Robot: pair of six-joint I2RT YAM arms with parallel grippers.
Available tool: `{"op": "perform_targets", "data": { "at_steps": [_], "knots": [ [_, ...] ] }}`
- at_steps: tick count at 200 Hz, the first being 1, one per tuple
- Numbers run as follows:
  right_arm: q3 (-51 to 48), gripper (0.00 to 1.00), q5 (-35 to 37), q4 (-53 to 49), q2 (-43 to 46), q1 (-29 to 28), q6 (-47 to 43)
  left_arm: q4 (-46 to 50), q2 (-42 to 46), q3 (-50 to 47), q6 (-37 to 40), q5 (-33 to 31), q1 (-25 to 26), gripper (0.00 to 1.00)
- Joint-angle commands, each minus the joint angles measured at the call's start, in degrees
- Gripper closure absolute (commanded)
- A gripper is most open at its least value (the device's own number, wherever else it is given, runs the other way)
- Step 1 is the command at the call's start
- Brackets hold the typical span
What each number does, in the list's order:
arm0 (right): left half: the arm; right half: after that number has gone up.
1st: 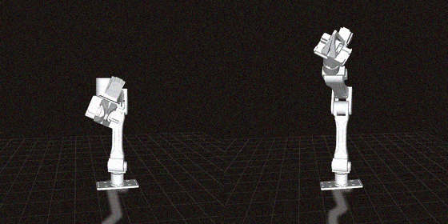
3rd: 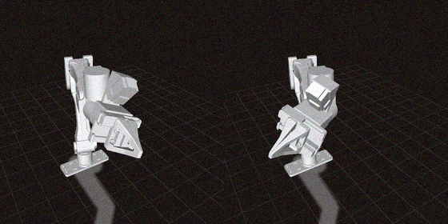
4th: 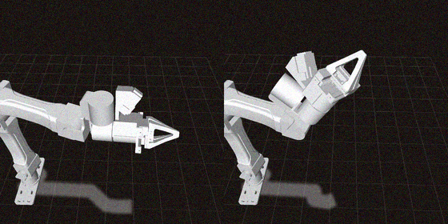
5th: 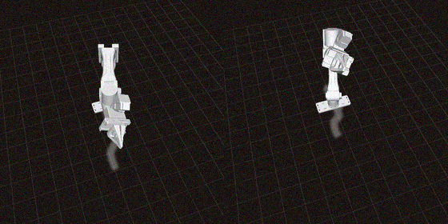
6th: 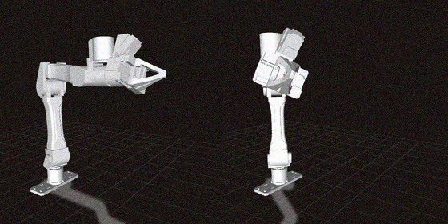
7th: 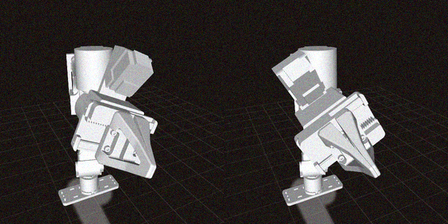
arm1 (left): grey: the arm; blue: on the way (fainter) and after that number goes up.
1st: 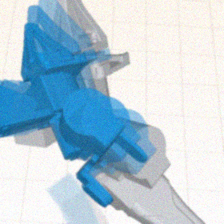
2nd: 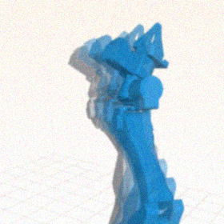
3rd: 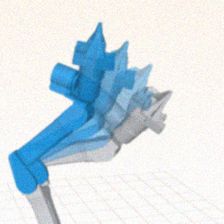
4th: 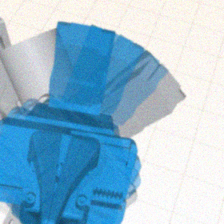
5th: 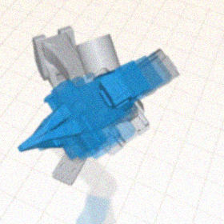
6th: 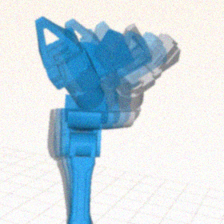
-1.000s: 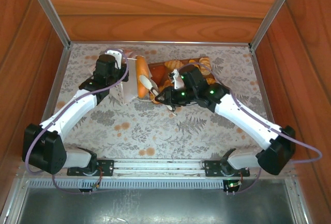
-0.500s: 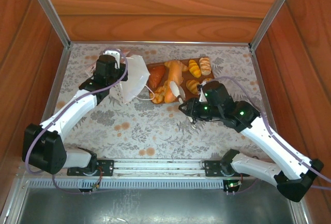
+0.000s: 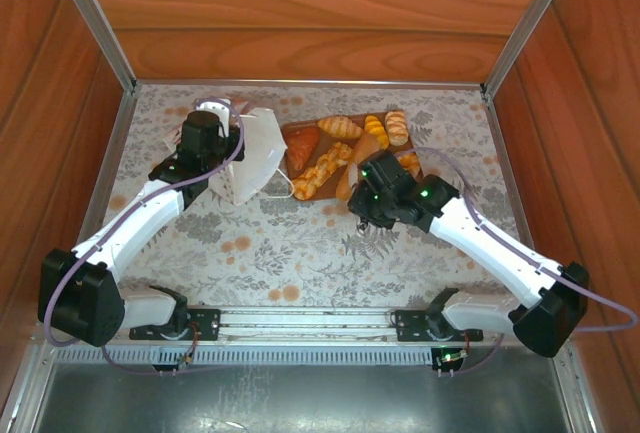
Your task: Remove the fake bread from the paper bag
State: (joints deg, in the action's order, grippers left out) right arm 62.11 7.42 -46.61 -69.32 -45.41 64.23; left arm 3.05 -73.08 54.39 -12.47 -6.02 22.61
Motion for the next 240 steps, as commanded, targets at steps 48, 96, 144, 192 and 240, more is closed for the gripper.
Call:
{"op": "perform_targets", "data": {
  "at_steps": [48,96,144,192,240],
  "knots": [
    [8.66,0.85,3.76,-0.26,-9.41,-0.47,-1.17,-1.77,0.89,-0.09,0.79,2.07,-0.20,1.00],
    [8.73,0.79,2.69,2.38,-14.27,-0.47,0.19,-1.91,0.88,-0.33,1.29,2.18,-0.20,1.00],
    [11.41,0.75,4.44,0.73,-18.84,-0.40,-0.81,-1.99,-0.03,-0.03,1.33,3.05,-0.20,1.00],
    [12.76,0.66,4.04,0.80,-22.14,0.14,-1.73,-1.99,0.00,-0.09,1.33,3.15,-0.20,1.00],
    [12.78,0.50,3.20,0.31,-22.79,0.32,-1.92,-2.00,0.24,-0.39,1.29,2.76,-0.20,1.00]
  ]
}}
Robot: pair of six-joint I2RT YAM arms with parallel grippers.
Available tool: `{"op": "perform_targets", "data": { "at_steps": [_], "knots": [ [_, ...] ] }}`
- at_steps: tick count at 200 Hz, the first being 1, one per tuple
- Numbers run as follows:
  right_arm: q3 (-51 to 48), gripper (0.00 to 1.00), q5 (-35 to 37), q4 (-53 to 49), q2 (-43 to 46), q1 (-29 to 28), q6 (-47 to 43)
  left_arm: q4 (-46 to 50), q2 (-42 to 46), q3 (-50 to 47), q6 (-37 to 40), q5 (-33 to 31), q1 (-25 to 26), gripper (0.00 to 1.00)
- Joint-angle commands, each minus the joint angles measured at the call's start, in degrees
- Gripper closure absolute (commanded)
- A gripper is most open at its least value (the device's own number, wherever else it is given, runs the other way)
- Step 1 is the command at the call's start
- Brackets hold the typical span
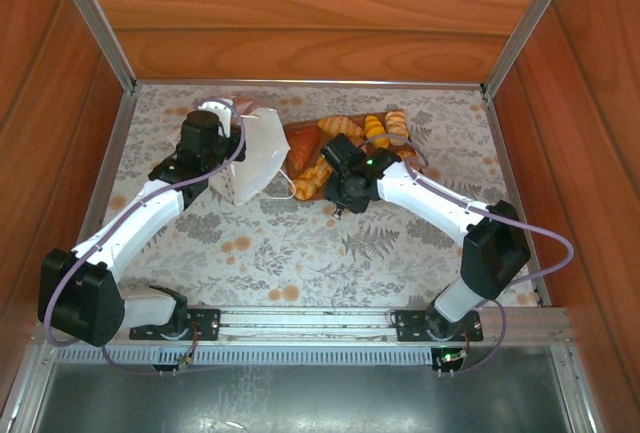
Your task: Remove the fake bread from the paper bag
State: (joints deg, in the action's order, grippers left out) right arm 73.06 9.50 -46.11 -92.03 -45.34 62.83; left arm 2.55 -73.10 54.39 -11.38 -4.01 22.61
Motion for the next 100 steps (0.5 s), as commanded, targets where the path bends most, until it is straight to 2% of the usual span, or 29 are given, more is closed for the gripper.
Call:
{"op": "perform_targets", "data": {
  "at_steps": [1,23,100],
  "knots": [
    [1.83,0.50,1.09,-0.20,-0.08,0.25,-0.52,-1.49,0.29,-0.41,0.21,0.71,-0.20,1.00],
    [1.78,0.46,0.79,0.22,0.14,0.25,-0.51,-1.49,0.49,-0.50,0.12,0.87,-0.20,1.00],
    [0.81,0.46,1.14,3.18,1.06,0.87,-1.37,-1.49,0.85,-0.37,0.13,1.15,-0.15,1.00]
  ]
}}
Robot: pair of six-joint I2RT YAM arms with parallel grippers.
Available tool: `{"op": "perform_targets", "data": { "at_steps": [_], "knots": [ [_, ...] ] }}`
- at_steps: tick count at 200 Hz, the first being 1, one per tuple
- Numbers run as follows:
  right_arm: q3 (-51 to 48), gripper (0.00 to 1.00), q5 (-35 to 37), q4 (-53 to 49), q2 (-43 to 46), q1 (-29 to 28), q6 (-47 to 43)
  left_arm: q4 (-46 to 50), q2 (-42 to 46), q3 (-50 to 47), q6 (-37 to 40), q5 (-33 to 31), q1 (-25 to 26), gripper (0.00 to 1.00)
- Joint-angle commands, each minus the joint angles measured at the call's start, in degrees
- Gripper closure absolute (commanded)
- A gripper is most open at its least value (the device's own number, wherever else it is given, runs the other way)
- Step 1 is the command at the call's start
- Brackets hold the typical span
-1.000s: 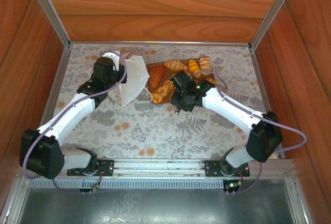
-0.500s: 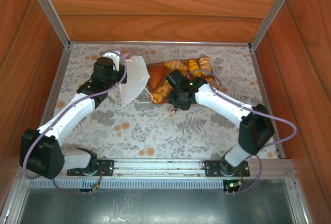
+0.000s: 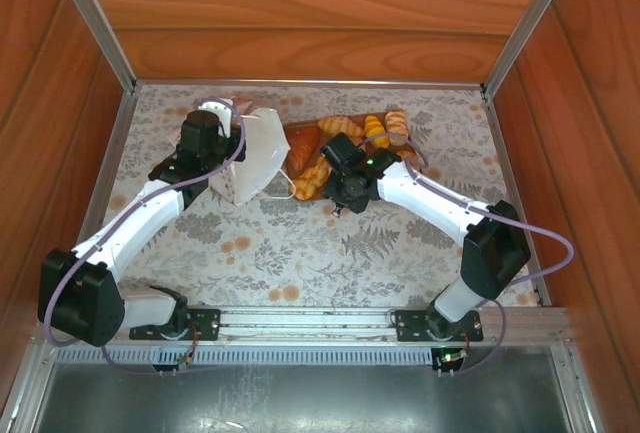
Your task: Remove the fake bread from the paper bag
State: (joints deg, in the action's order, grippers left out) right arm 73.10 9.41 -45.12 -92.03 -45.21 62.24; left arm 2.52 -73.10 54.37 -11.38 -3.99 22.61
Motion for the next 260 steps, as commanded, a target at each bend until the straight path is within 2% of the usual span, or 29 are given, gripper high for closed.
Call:
{"op": "perform_targets", "data": {
  "at_steps": [1,16,31,77,136,198,260],
  "knots": [
    [0.70,0.46,1.23,2.26,1.06,0.78,-0.79,-1.47,0.85,-0.33,0.13,1.15,-0.18,1.00],
    [0.62,0.47,1.40,2.92,0.97,1.07,-0.96,-1.47,0.85,-0.27,0.17,1.25,-0.20,1.00],
    [0.73,0.53,1.74,3.05,0.86,1.35,-1.20,-1.47,0.87,-0.23,0.04,1.44,-0.20,1.00],
    [1.00,0.55,4.02,1.37,0.97,1.71,-1.11,-1.48,0.77,-0.18,-0.14,2.20,-0.20,1.00],
    [0.18,0.54,4.41,-0.12,1.38,1.71,-0.57,-1.47,0.95,-0.19,-0.05,2.16,-0.19,1.00],
    [0.38,0.43,2.63,0.03,2.03,1.71,-1.60,-1.47,1.42,-0.28,0.04,1.97,-0.19,1.00],
    [1.11,0.43,3.97,-2.50,6.89,1.70,-3.33,-1.55,1.94,-0.25,0.75,2.23,-0.19,1.00]
  ]
}}
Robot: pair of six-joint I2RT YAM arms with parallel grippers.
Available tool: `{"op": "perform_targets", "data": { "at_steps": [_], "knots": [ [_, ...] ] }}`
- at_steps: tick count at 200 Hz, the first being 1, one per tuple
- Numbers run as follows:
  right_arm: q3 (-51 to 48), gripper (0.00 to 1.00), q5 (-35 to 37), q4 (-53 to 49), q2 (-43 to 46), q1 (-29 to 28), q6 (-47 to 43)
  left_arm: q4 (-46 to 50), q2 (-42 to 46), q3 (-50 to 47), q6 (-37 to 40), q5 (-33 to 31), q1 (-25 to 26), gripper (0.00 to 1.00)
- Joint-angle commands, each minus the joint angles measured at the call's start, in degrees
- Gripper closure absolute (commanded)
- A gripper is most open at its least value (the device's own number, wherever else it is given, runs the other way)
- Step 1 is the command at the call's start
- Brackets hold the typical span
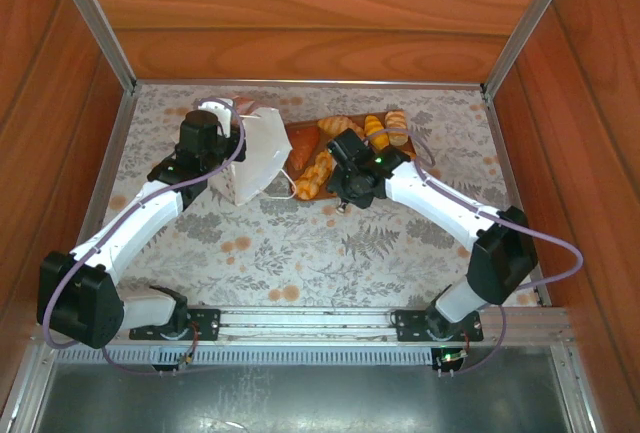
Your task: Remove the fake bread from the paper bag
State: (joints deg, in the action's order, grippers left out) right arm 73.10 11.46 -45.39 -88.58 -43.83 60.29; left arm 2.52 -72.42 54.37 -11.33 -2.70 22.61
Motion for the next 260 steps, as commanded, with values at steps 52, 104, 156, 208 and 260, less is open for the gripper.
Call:
{"op": "perform_targets", "data": {
  "at_steps": [52,104,156,208,260],
  "knots": [
    [1.09,0.46,-2.93,0.93,10.32,0.49,-8.25,-2.35,1.69,-0.15,3.40,3.83,-0.15,1.00],
    [-0.33,0.50,-19.79,10.72,14.45,0.42,-15.04,-2.52,0.93,-0.10,8.39,3.33,-0.23,1.00],
    [-1.36,0.49,-26.48,12.81,16.58,0.24,-18.77,-3.10,0.58,-0.41,12.90,5.53,-0.29,1.00],
    [-1.76,0.49,-29.72,12.12,16.54,0.24,-21.76,-4.88,3.10,-4.14,18.84,8.52,-0.97,1.00],
    [-3.76,0.49,-31.02,12.26,19.53,0.24,-23.95,-10.80,10.12,-12.24,18.59,19.43,-8.23,1.00]
  ]
}}
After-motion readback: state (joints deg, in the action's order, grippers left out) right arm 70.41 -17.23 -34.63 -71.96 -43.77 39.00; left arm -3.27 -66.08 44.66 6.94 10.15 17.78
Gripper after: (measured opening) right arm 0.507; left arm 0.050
